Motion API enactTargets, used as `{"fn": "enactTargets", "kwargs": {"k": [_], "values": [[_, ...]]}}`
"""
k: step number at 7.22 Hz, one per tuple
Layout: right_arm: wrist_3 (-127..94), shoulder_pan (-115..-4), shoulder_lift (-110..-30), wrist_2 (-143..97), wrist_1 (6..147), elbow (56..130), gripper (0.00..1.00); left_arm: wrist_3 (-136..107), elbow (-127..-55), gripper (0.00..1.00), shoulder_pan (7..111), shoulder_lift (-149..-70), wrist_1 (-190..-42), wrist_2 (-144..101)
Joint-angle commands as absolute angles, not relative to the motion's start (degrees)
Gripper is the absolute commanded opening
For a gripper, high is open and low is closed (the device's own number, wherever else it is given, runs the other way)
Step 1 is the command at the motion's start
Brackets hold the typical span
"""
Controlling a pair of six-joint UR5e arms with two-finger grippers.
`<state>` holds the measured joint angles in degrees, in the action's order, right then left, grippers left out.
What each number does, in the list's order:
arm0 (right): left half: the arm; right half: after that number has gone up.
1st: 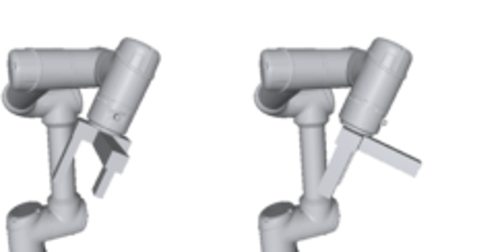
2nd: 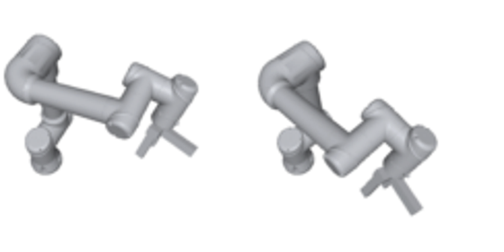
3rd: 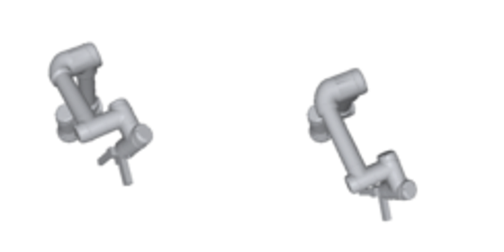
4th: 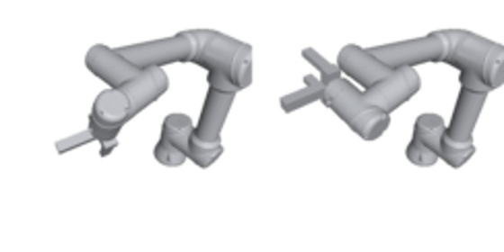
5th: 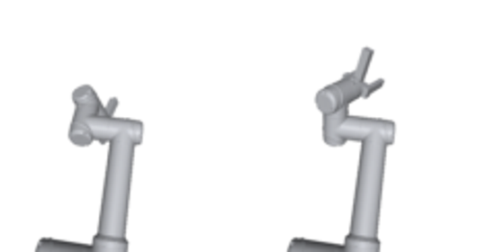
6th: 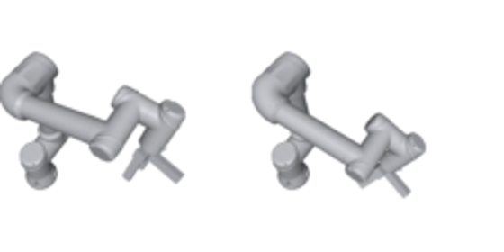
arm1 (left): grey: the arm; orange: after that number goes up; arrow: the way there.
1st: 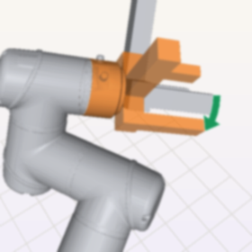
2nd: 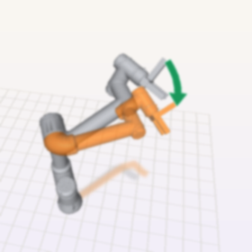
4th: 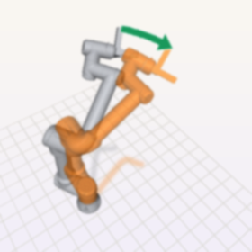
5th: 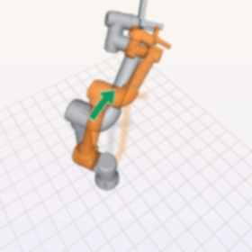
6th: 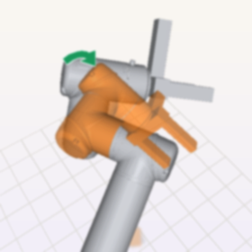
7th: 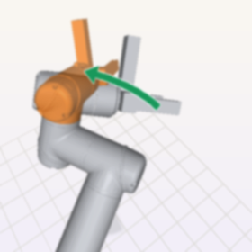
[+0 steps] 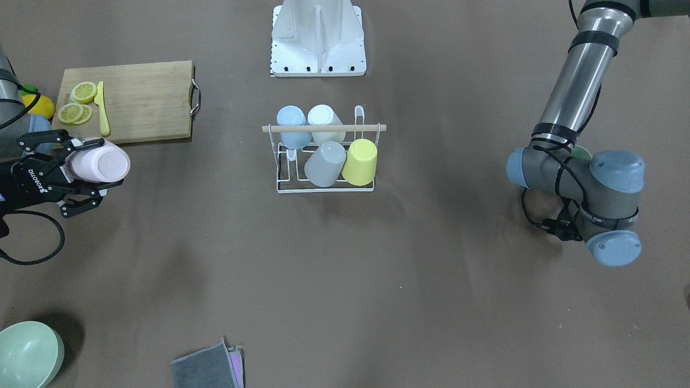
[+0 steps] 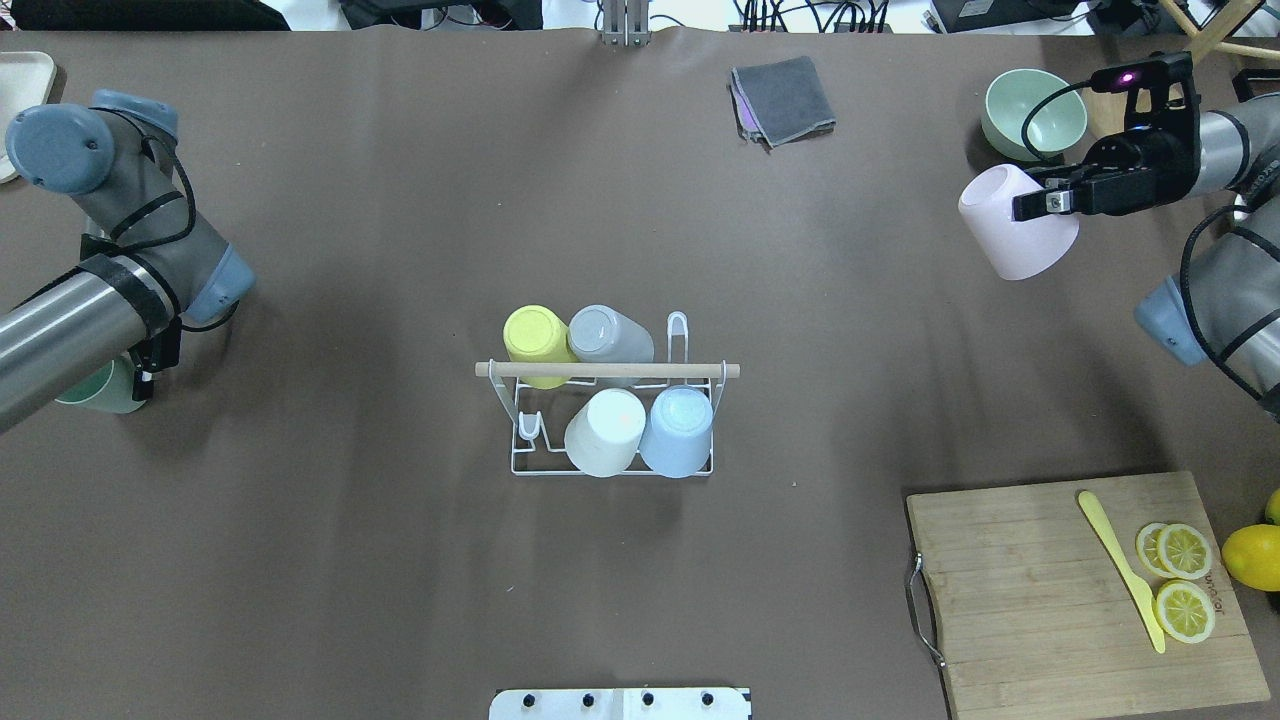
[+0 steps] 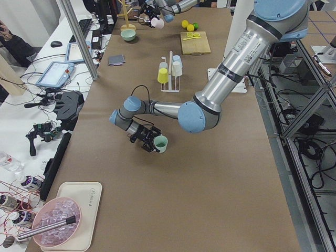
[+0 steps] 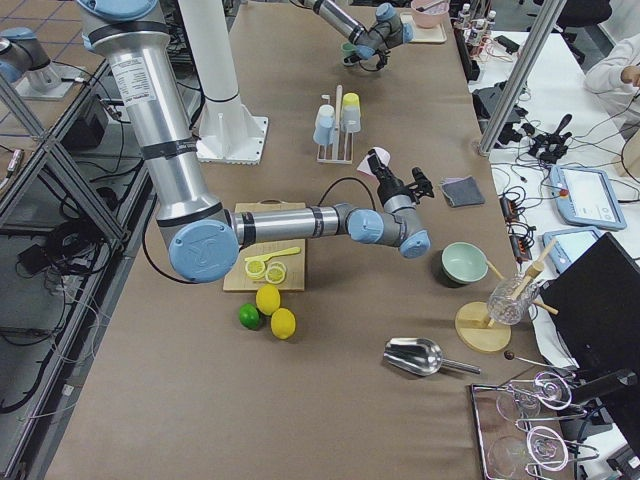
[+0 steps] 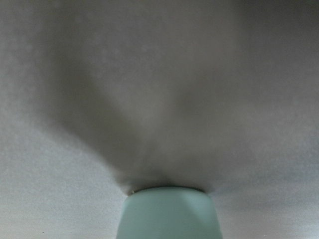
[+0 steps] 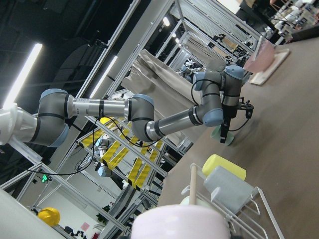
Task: Place cup on cup holder
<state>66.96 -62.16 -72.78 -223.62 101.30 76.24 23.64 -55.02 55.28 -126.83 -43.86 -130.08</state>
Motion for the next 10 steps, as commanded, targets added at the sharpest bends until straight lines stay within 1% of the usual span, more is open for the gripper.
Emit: {"fn": "enactTargets", "kwargs": {"k": [1, 2, 3, 6, 7, 8, 10], "values": [[76.1, -60.1, -71.2, -229.5, 99.1, 76.5, 0.14, 23.6, -55.2, 0.5, 55.3, -126.8, -43.3, -130.1], [77.3, -59.7, -71.2, -232.9, 96.2, 76.4, 0.14, 23.7, -55.5, 0.19, 55.4, -126.8, -42.5, -129.9], [81.3, -58.9, -71.1, -235.3, 96.1, 76.2, 0.14, 25.0, -55.6, 0.0, 55.5, -127.0, -41.6, -128.4], [96.0, -53.3, -70.8, -239.7, 93.5, 75.4, 0.13, 29.0, -55.7, 0.0, 56.1, -126.9, -39.3, -128.4], [102.3, -50.5, -69.4, -241.7, 93.5, 73.8, 0.13, 29.0, -55.9, 0.0, 56.2, -127.0, -38.1, -128.2], [108.1, -48.9, -68.2, -244.0, 93.4, 72.5, 0.13, 29.1, -58.5, 0.0, 57.5, -127.0, -35.8, -126.9], [114.0, -48.3, -67.4, -245.0, 92.9, 72.4, 0.13, 29.9, -65.4, 0.0, 59.9, -126.2, -30.5, -126.7]]}}
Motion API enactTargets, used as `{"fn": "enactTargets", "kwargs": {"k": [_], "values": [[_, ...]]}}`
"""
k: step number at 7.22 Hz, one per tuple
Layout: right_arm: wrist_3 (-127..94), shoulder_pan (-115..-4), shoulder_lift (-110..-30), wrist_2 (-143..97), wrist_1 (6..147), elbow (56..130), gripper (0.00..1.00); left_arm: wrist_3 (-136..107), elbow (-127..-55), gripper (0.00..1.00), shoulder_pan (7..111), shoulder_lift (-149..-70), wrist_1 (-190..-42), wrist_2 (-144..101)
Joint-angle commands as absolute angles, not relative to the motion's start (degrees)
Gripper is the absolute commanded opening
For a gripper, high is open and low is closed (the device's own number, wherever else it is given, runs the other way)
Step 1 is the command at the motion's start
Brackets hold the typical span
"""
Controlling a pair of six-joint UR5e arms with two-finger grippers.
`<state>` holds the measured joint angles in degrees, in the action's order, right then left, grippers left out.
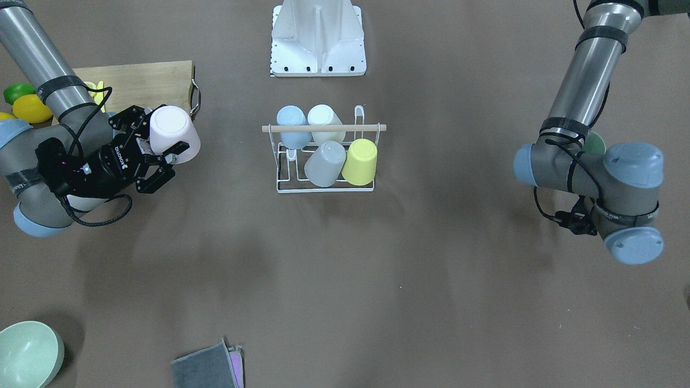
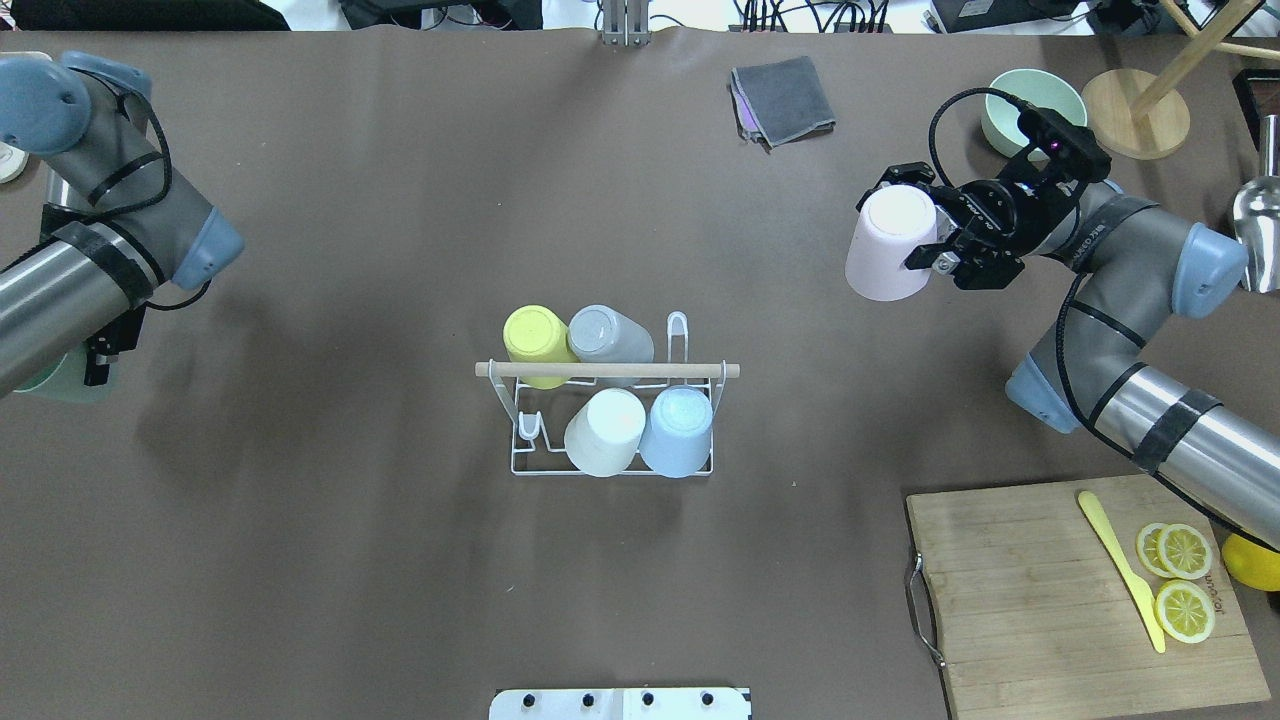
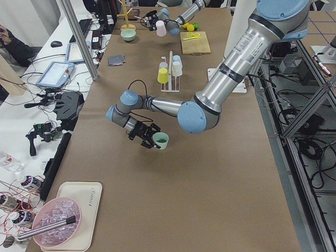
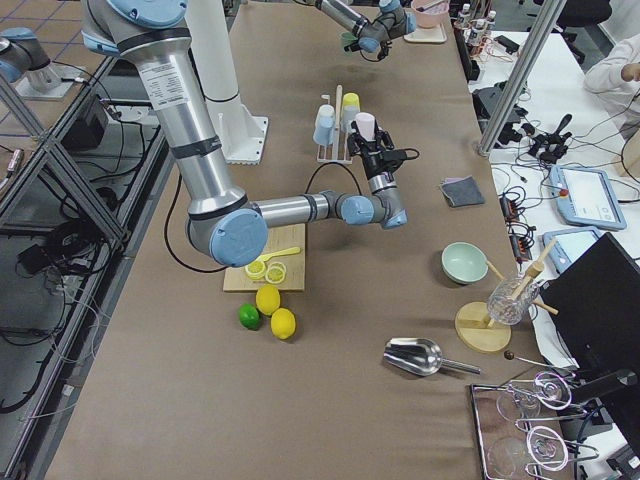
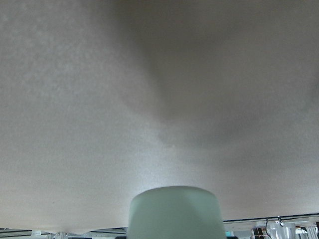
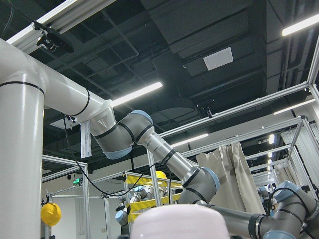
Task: Place cup on cup holder
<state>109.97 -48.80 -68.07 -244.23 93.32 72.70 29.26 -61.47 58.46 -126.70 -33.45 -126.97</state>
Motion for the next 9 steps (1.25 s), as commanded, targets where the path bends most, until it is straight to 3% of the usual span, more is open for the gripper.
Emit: {"fn": "enactTargets", "kwargs": {"k": [1, 7, 9], "values": [[118.3, -47.3, -67.2, -245.0, 91.7, 72.1, 0.13, 31.1, -68.7, 0.0, 60.8, -125.3, -28.8, -125.7], [125.6, -45.5, -61.2, -245.0, 91.5, 65.8, 0.14, 25.5, -105.7, 0.0, 63.8, -108.8, -24.3, -122.0], [125.9, -45.1, -59.8, -244.9, 91.7, 64.3, 0.13, 22.9, -112.6, 0.0, 64.0, -104.3, -25.0, -122.1]]}}
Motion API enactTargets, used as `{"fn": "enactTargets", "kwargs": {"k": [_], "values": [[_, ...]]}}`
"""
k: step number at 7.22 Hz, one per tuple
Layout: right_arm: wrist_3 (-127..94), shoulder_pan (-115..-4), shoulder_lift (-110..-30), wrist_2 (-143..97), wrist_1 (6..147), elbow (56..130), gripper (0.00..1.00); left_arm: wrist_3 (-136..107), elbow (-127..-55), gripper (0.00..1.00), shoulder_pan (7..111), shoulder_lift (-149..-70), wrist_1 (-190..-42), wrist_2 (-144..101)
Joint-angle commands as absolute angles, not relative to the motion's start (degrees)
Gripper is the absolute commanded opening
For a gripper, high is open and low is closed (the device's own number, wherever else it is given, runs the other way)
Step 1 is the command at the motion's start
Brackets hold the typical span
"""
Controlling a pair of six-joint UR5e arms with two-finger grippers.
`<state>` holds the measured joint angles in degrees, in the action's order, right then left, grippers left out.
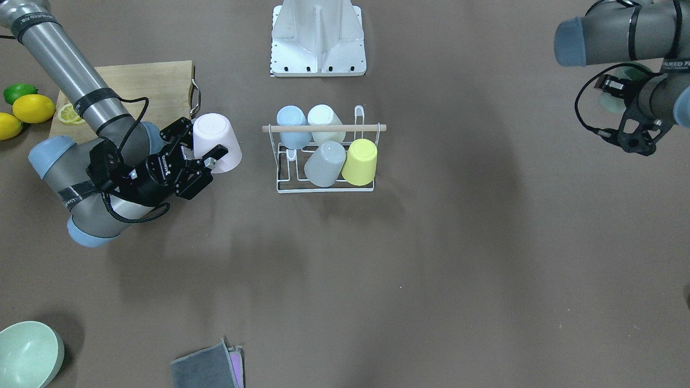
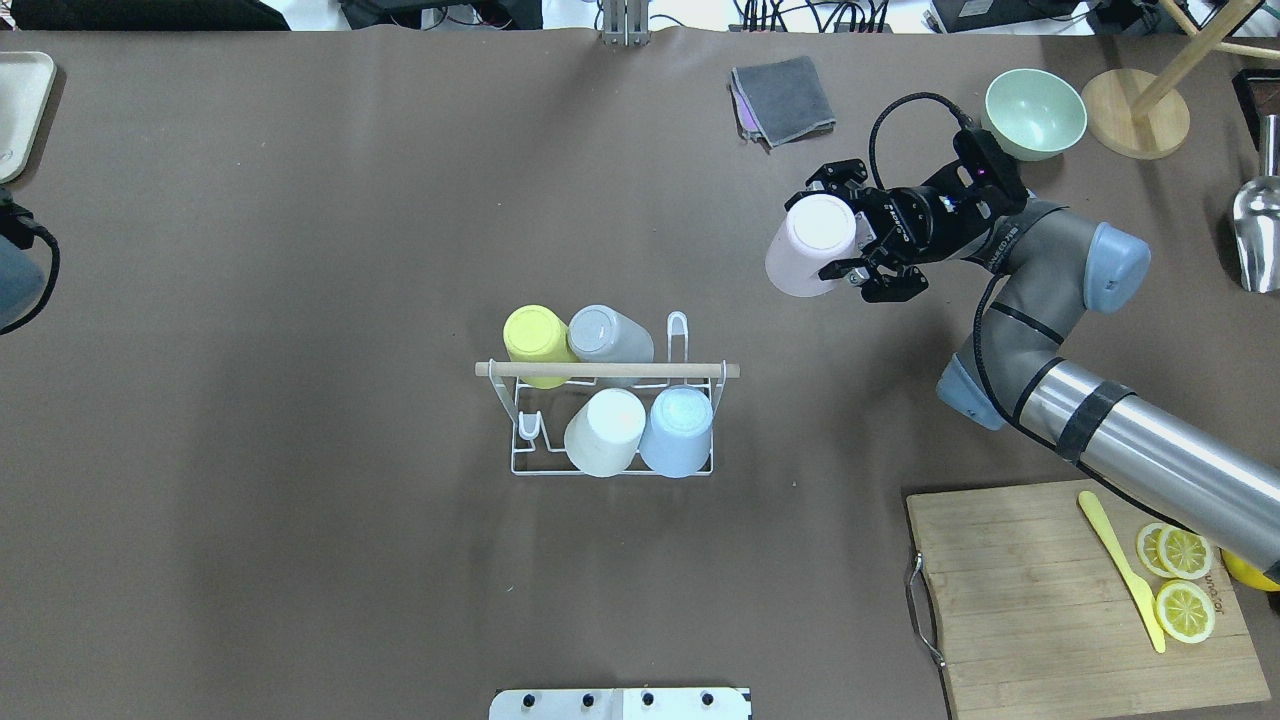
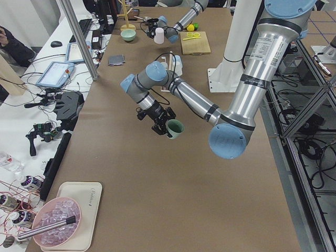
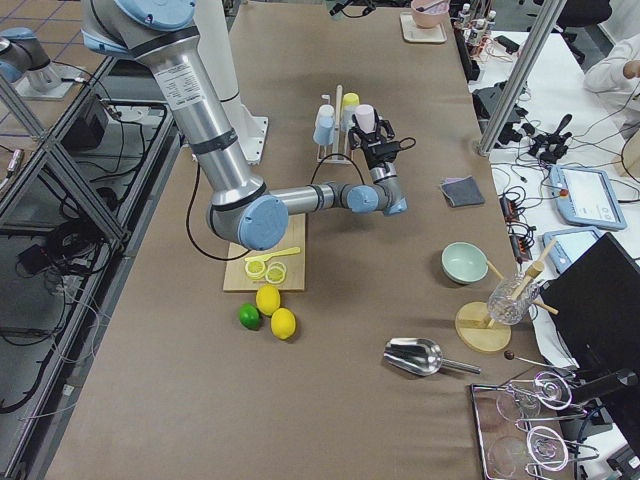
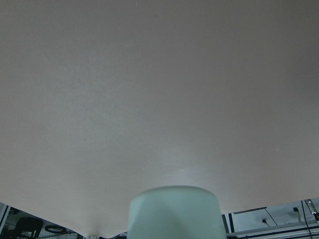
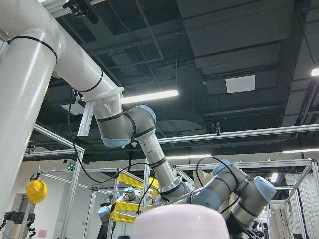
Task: Place cup on cup holder
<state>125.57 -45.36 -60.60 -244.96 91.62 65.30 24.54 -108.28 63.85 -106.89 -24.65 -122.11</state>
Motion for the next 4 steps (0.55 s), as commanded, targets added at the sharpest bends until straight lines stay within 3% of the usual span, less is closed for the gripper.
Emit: {"fn": "enactTargets", "kwargs": {"k": [1, 2, 4], "values": [[126.0, -44.5, -59.3, -244.9, 91.7, 64.2, 0.14, 22.8, -114.5, 0.0, 64.7, -102.2, -27.3, -122.0], [126.6, -44.0, -58.2, -244.9, 91.6, 63.2, 0.14, 20.4, -115.4, 0.0, 66.3, -100.2, -31.3, -122.0], [127.8, -43.1, -54.4, -244.9, 91.7, 59.0, 0.14, 14.3, -119.7, 0.0, 66.4, -88.8, -45.2, -122.1]]}}
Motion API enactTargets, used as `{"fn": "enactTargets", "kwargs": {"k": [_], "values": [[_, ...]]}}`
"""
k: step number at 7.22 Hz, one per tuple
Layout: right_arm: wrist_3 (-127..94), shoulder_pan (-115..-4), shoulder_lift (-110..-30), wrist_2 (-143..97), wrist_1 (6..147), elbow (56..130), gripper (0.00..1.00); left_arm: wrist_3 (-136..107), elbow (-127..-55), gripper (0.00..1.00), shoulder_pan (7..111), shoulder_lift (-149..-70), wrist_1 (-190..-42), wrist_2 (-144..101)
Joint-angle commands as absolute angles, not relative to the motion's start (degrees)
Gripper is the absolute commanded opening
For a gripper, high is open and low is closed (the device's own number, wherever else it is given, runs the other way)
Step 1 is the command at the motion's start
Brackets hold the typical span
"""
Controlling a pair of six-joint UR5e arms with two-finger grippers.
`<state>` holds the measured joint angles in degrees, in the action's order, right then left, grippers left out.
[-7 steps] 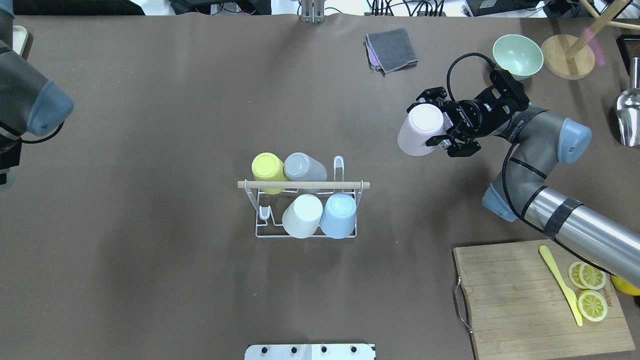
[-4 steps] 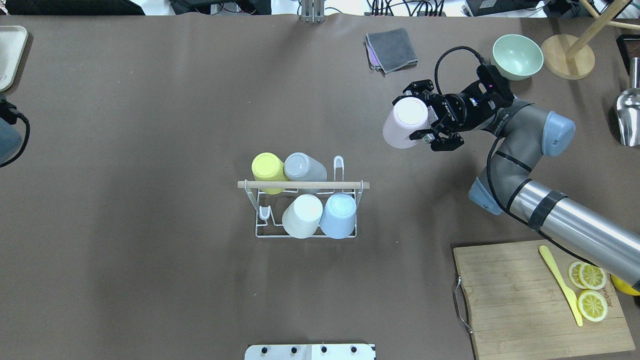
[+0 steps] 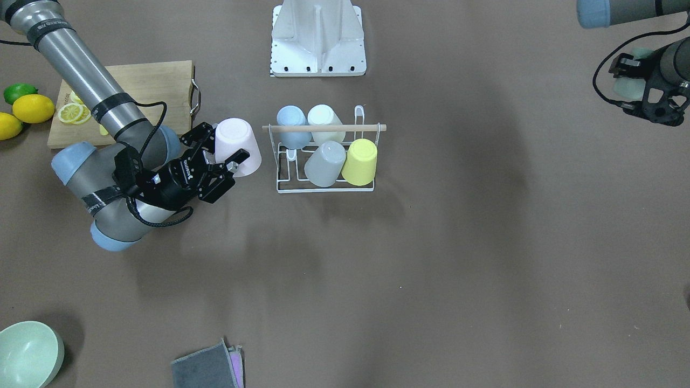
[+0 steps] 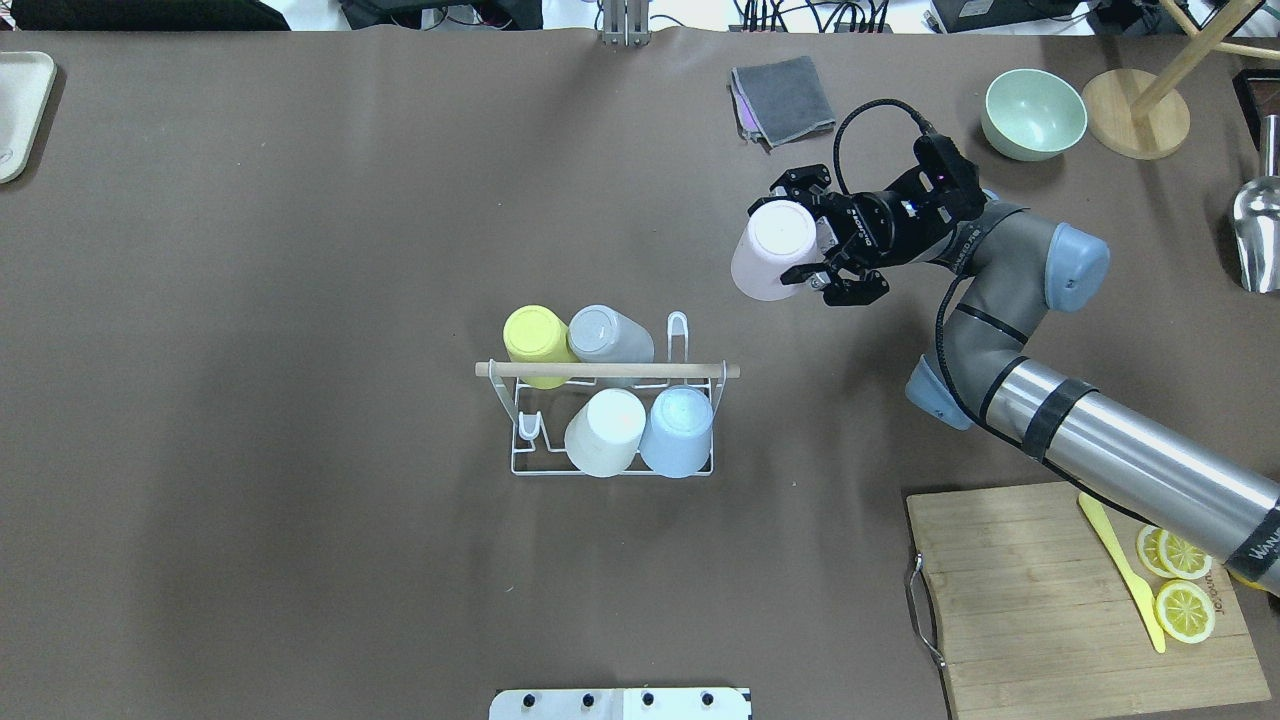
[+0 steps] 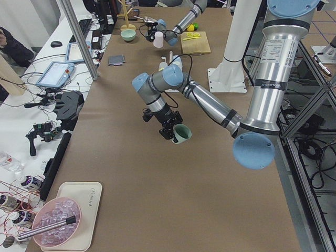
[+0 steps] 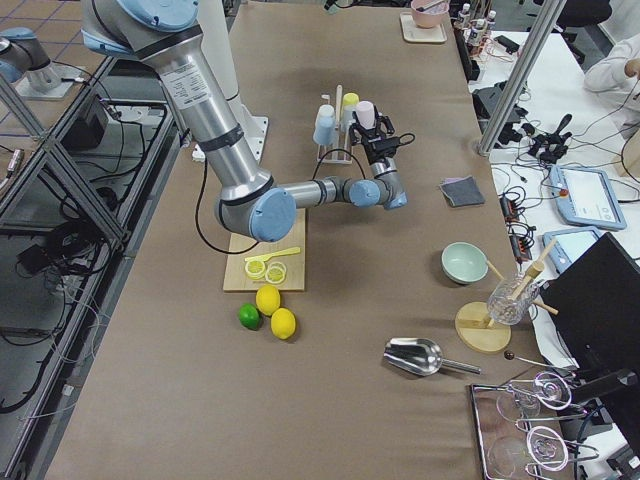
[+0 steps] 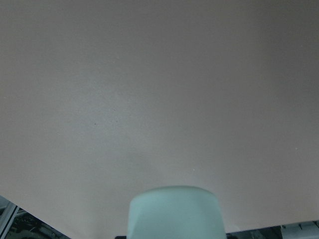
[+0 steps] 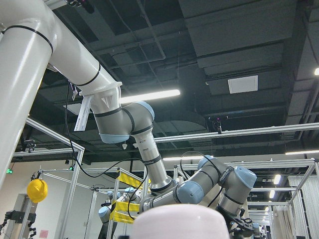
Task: Place cup on cup holder
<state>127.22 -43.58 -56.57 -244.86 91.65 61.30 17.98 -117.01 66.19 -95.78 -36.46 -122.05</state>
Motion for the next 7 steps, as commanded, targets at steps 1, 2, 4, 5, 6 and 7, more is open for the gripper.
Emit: {"fn": "enactTargets", "kwargs": {"k": [1, 2, 4, 5, 6, 7], "values": [[127.8, -42.9, -52.6, -244.9, 91.7, 57.7, 0.14, 10.4, -120.4, 0.0, 66.5, -85.6, -51.9, -122.0], [127.8, -42.3, -51.7, -244.8, 91.7, 57.0, 0.15, 9.2, -120.4, 0.0, 66.4, -83.8, -55.2, -122.0], [128.1, -40.4, -51.5, -244.6, 91.7, 56.7, 0.15, 6.1, -120.1, 0.0, 66.4, -81.5, -62.4, -121.9], [128.8, -39.6, -51.4, -244.5, 91.8, 56.7, 0.15, 4.5, -119.8, 0.0, 66.3, -80.0, -67.6, -120.9], [129.2, -39.2, -51.3, -244.4, 91.8, 56.7, 0.15, 4.6, -119.4, 0.0, 66.3, -79.8, -69.7, -119.5], [129.3, -38.4, -51.3, -244.4, 92.2, 56.6, 0.15, 4.7, -118.7, 0.0, 66.3, -79.7, -72.4, -118.5]]}}
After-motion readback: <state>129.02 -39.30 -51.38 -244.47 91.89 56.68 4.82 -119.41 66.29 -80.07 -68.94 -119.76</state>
